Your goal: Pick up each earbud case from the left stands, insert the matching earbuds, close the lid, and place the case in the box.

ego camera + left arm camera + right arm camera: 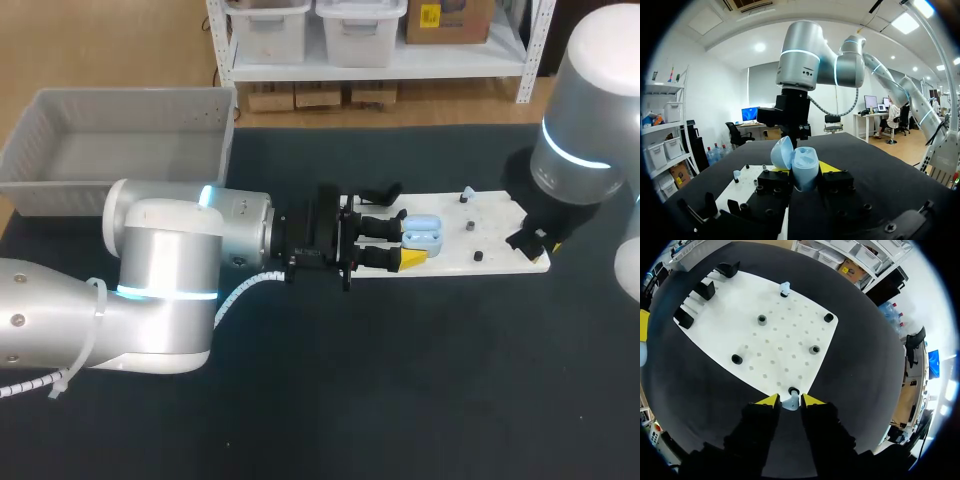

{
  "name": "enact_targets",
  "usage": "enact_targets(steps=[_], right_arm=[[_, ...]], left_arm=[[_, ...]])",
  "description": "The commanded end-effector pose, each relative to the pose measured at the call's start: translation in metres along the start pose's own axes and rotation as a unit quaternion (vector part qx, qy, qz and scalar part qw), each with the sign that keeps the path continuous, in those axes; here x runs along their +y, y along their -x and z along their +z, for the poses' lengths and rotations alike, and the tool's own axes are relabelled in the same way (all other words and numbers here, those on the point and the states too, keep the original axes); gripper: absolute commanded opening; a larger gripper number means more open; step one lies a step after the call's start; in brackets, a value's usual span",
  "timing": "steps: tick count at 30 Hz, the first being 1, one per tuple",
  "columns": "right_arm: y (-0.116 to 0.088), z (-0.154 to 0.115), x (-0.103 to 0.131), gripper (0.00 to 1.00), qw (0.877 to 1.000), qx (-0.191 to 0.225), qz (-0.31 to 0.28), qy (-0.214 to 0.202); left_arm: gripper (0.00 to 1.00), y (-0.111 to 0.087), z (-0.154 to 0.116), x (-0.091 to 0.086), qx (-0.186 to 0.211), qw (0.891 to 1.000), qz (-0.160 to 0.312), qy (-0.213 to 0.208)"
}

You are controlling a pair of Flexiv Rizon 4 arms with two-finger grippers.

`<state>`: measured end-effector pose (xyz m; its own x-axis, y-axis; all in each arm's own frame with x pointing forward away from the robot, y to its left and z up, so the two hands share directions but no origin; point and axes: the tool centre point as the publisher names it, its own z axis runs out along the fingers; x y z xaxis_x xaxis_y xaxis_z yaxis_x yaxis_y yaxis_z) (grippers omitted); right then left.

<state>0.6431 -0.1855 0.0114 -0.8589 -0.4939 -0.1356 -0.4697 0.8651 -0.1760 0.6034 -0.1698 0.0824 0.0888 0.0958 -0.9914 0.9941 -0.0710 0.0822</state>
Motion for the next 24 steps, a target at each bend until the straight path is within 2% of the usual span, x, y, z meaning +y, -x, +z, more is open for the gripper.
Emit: enact_targets(steps=[1,8,10,17,24], right_arm=[[0.0,0.0,0.002,0.26,1.0,-0.002,0.0,-0.004],[0.0,0.0,0.003,0.19,1.0,-0.001,-0.001,-0.007],[-0.001,0.0,0.003,0.1,1.0,-0.001,-0.001,-0.007],[-0.004,-0.002,0.004,0.0,1.0,-0.003,0.001,-0.008],[-0.007,-0.022,0.009,0.0,1.0,-0.018,0.002,-0.006]], left_arm=[[0.0,-0.001,0.0,-0.002,-0.002,1.0,0.002,0.004],[0.0,-0.001,0.0,-0.002,-0.002,1.0,0.002,0.004],[0.0,-0.001,0.0,-0.002,-0.002,1.0,0.002,0.004],[0.0,-0.001,0.0,-0.002,-0.002,1.0,0.002,0.004],[0.0,-0.001,0.0,-0.002,-0.002,1.0,0.002,0.004]])
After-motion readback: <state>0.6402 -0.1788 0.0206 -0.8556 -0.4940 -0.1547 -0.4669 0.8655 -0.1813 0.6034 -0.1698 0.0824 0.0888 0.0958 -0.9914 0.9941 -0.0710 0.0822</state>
